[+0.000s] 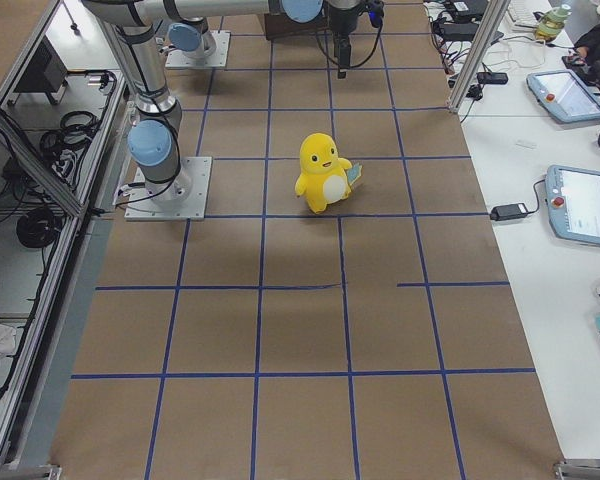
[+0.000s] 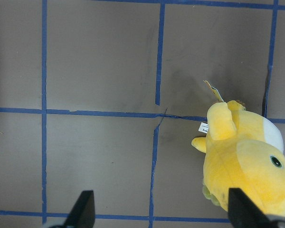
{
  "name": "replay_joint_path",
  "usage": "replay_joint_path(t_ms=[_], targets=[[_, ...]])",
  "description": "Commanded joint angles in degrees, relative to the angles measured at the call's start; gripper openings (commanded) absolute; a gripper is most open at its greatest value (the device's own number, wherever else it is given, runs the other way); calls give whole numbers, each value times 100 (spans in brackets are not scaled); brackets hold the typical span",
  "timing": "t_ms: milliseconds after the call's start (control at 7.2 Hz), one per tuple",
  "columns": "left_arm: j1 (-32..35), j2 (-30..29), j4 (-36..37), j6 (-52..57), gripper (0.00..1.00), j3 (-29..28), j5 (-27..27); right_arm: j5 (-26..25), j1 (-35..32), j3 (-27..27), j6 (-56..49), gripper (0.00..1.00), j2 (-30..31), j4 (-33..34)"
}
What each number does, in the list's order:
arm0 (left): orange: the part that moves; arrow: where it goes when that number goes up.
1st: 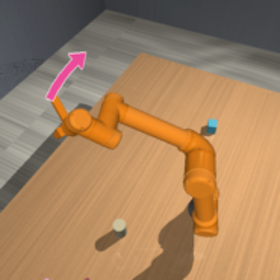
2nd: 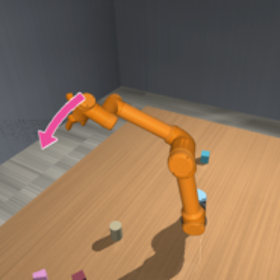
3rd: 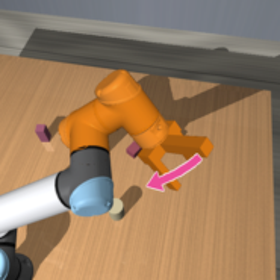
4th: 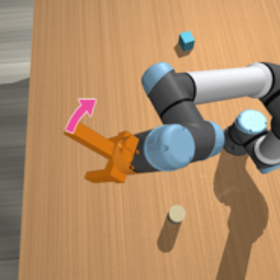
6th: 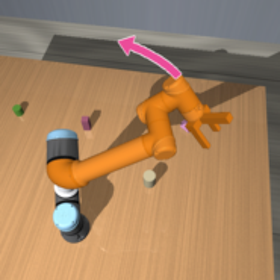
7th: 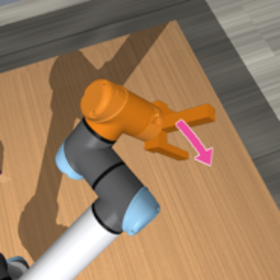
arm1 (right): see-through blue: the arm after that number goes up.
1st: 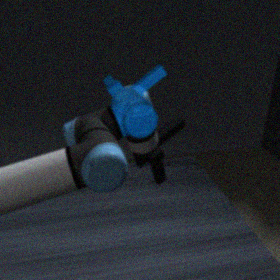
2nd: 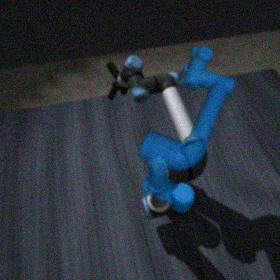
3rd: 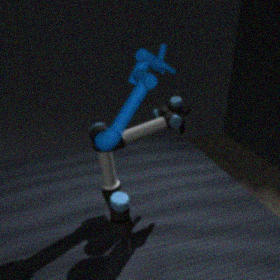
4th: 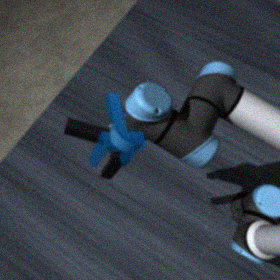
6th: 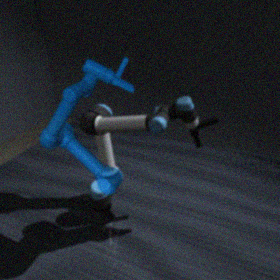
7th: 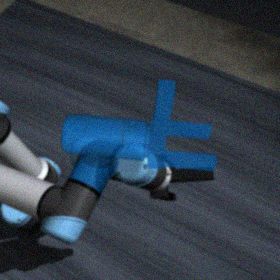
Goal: Pull drawer sideways
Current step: 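Align the left gripper fingers around the white handle bar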
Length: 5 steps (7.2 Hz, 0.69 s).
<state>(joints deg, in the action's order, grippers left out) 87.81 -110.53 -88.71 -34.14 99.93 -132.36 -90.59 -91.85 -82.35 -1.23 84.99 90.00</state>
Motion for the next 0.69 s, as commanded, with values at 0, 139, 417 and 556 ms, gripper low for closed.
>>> replay_joint_path(t_ms=[0, 139, 417, 556], targets=[[-1, -4, -6, 4, 64, 9, 0, -2, 0, 0, 0, 100, 0, 0], [-1, -12, -6, 12, 64, 9, -9, 6, 0, 0, 0, 100, 0, 0], [-1, -21, -6, 4, 63, 18, -9, 6, 0, 0, 0, 100, 0, 0], [-1, -30, -6, 4, 63, 9, -9, -2, 0, 0, 0, 100, 0, 0]])
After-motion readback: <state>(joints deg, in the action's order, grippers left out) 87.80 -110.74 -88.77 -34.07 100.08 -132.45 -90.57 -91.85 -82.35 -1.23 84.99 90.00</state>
